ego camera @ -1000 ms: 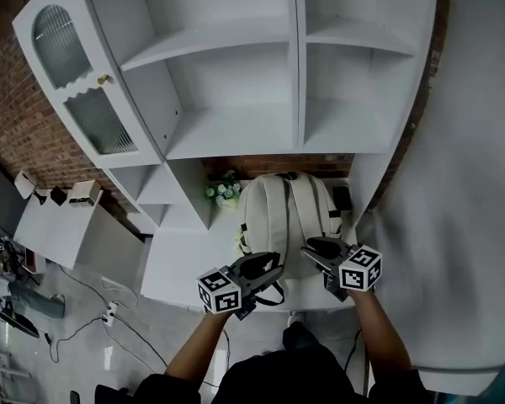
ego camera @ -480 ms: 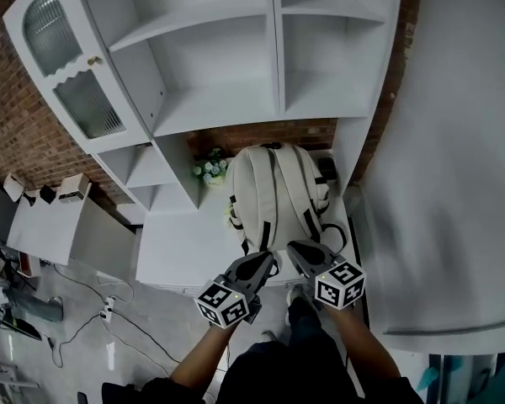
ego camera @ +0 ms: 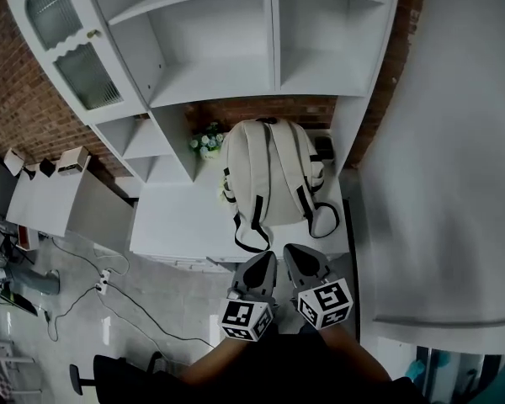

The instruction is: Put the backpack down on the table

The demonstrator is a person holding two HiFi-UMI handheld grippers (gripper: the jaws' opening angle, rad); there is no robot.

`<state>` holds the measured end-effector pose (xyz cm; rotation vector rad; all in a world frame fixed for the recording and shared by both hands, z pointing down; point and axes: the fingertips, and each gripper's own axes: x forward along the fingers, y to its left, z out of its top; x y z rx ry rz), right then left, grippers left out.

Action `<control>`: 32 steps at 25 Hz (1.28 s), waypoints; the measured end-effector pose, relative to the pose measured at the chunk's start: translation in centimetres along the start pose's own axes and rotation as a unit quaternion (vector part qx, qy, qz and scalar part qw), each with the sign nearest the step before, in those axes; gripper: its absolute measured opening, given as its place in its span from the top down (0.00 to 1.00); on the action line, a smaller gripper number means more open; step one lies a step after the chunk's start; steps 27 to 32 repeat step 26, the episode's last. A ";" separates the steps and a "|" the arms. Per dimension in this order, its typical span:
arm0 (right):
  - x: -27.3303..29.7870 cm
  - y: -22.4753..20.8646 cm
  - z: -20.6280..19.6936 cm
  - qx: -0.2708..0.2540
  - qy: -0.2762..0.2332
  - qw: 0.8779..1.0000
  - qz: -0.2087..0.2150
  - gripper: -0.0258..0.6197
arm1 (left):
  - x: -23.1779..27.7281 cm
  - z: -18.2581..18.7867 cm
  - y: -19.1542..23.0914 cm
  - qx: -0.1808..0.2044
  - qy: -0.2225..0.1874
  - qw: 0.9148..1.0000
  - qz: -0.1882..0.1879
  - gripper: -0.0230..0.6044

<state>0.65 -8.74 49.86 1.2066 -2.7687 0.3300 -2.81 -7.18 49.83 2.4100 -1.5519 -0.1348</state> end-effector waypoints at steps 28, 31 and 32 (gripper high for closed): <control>-2.6 6.4 -4.8 -0.050 0.024 0.997 -0.053 0.93 | -7.4 -2.4 0.5 0.084 -0.012 0.995 0.053 0.94; -2.6 6.4 -4.8 -0.050 0.024 0.997 -0.053 0.93 | -7.4 -2.4 0.5 0.084 -0.012 0.995 0.053 0.94; -2.6 6.4 -4.8 -0.050 0.024 0.997 -0.053 0.93 | -7.4 -2.4 0.5 0.084 -0.012 0.995 0.053 0.94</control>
